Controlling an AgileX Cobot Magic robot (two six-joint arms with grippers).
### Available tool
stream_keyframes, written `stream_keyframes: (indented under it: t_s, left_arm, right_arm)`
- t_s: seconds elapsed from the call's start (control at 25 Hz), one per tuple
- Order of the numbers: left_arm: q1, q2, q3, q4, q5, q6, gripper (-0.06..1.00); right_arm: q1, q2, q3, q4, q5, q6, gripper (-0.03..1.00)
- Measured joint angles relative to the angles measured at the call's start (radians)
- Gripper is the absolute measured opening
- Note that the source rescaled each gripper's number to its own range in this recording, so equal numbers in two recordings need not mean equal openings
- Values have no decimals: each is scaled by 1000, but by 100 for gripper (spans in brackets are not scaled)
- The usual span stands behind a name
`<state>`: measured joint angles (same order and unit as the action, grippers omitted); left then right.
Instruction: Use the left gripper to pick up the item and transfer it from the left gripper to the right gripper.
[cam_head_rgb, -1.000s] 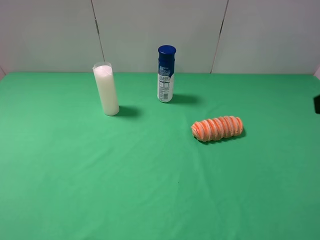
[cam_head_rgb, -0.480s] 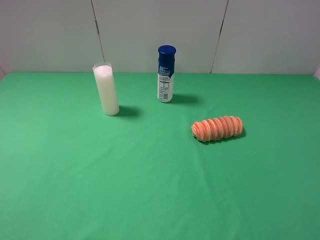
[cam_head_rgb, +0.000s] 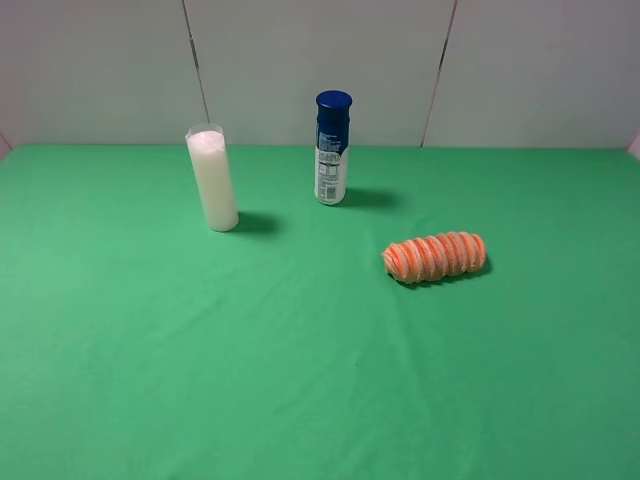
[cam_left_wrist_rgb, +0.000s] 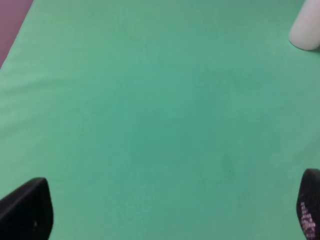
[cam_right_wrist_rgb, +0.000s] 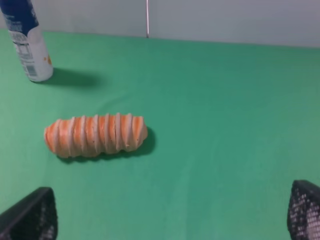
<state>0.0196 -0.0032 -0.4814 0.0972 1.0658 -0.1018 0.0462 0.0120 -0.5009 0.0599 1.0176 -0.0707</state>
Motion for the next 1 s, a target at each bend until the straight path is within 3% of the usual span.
stream_keyframes:
  t_s: [1.0]
  left_arm:
    - [0, 0, 0, 0, 0, 0, 97]
  right_arm:
    - [0, -16, 0, 16, 0, 3, 100]
